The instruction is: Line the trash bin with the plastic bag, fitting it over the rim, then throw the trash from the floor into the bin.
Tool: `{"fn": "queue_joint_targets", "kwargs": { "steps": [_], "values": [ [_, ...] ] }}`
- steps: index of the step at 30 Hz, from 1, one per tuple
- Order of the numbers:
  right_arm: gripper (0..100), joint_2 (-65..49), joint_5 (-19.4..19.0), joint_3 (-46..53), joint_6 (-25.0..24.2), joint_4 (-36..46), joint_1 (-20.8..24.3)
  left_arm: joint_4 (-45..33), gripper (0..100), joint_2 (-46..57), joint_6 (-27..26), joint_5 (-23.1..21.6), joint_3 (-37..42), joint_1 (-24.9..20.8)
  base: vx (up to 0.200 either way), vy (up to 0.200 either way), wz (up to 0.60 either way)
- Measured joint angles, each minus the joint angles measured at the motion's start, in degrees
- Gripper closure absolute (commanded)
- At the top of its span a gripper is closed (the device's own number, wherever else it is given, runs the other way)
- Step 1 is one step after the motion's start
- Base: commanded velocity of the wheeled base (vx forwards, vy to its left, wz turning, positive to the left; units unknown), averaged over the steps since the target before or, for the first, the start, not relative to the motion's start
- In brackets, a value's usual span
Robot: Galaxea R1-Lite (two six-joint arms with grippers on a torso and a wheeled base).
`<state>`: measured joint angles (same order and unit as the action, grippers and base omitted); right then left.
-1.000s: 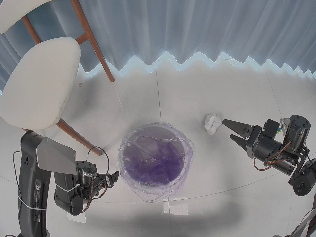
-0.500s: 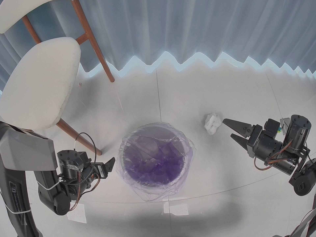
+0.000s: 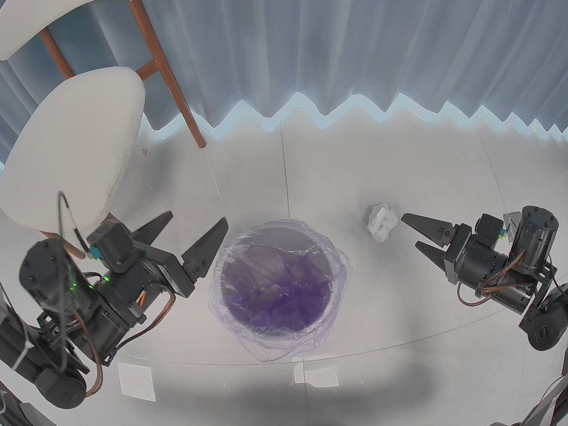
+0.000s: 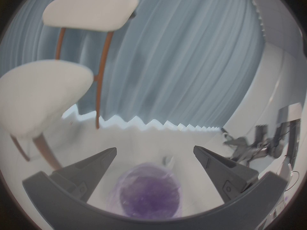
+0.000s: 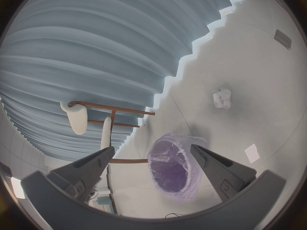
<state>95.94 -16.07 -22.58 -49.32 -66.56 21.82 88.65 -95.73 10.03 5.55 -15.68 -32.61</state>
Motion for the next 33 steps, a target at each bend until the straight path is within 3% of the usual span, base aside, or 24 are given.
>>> {"fn": "queue_joint_targets", "kwargs": {
  "steps": [7,13,20,26,28,33],
  "values": [
    [0,1.19,0.04,0.39,0.33,-0.30,0.17,0.00,0,7.53,-1.37,-0.66,-8.74,-3.96,0.000,0.000,0.00],
    [0,1.77,0.01,1.06,0.59,-0.35,1.00,-0.05,0,11.92,0.89,-3.88,-15.46,-4.82,0.000,0.000,0.00],
    [0,2.57,0.00,2.05,1.23,-0.04,2.40,-0.24,0,15.08,1.87,-13.29,-10.89,-4.64,0.000,0.000,0.00],
    [0,5.55,0.17,3.86,4.60,0.11,3.80,-0.29,0,16.13,1.65,-14.24,-8.72,-4.51,0.000,0.000,0.00],
    [0,7.09,1.07,4.67,6.33,-0.09,4.78,-0.30,0,16.35,0.59,-14.36,-8.57,-4.44,0.000,0.000,0.00],
    [0,11.50,8.52,5.16,10.65,-0.37,8.00,-0.98,0,17.43,-1.44,-14.54,-8.85,-4.33,0.000,0.000,0.00]
  ]
}}
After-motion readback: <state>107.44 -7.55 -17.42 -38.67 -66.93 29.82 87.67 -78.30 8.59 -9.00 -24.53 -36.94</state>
